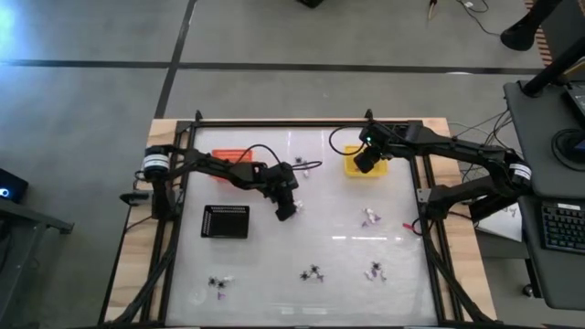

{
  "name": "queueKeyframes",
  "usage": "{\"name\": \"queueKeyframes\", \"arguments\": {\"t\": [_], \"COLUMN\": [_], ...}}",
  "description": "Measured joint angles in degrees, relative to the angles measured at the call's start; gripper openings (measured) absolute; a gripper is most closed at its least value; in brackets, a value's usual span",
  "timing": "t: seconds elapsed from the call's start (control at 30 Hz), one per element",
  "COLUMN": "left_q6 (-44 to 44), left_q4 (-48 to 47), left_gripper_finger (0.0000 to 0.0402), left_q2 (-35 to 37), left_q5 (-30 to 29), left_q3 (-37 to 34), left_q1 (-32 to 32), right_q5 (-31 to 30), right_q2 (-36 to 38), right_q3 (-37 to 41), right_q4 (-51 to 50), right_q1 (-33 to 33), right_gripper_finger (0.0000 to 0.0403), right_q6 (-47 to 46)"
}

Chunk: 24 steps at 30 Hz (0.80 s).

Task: Sort Halloween decoration
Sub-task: Put the white skeleton toy into the black bin

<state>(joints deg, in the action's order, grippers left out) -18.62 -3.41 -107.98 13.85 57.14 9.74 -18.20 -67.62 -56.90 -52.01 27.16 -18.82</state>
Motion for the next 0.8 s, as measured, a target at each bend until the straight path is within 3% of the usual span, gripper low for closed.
{"name": "queueKeyframes", "arguments": {"t": [0.33,0.7,0.8], "left_q6": [-0.6,-0.4,-0.3], "left_q4": [1.4,2.2,2.0], "left_gripper_finger": [0.011,0.0011,0.0007], "left_q2": [-1.3,-1.7,-1.5], "left_q5": [-1.1,-1.4,-1.3], "left_q3": [0.1,0.3,0.3], "left_q1": [0.0,0.0,0.0], "right_q5": [0.0,0.0,0.0], "right_q2": [0.0,0.0,0.0], "right_q3": [0.0,0.0,0.0], "right_q4": [0.0,0.1,0.2], "right_q1": [0.0,0.0,0.0], "right_gripper_finger": [0.0123,0.0123,0.0123], "right_q6": [2.0,2.6,3.1]}}
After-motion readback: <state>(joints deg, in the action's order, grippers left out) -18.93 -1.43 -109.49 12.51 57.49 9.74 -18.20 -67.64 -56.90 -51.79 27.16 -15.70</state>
